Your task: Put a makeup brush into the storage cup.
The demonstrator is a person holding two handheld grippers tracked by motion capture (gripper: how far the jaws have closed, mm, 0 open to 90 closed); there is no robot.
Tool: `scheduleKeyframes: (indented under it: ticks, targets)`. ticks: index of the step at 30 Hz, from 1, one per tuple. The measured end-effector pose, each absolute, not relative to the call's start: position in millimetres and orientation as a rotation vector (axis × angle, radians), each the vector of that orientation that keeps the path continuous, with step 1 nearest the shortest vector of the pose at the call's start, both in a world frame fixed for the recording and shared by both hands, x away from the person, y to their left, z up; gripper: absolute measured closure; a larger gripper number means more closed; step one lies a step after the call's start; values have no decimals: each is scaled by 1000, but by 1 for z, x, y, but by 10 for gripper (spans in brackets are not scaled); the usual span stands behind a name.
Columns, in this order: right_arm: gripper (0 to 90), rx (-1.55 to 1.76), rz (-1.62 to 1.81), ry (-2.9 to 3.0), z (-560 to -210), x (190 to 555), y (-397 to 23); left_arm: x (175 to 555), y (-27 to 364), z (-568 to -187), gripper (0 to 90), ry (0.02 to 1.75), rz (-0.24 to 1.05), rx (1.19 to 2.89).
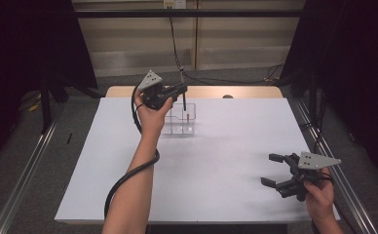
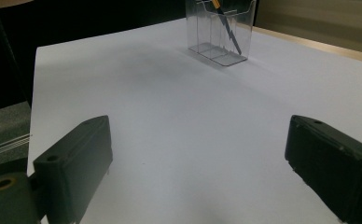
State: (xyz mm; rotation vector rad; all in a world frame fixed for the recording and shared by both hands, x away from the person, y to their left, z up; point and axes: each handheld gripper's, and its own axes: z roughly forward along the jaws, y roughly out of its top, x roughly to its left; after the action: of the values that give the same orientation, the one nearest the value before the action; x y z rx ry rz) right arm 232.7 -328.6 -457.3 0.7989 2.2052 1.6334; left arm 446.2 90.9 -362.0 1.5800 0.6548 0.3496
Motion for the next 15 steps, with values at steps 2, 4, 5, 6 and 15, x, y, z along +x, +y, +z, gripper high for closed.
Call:
scheduleKeyframes:
  ticks: [2,4,5,6,15]
  targets:
    - [72,799,1633,2206,-457,233,-328,447,91,-364,839,655,364,1586]
    - [72,800,1636,2205,-457,232,-328,447,90,-366,839,656,383,1592]
    - [72,799,1636,2204,-457,232,-328,447,90,-368,839,661,387,1596]
    - [72,797,1636,2205,-457,232,-328,447,90,-368,839,661,387,1596]
    - [72,794,1637,2204,-457,232,-328,448,88,-377,840,667,387,1603]
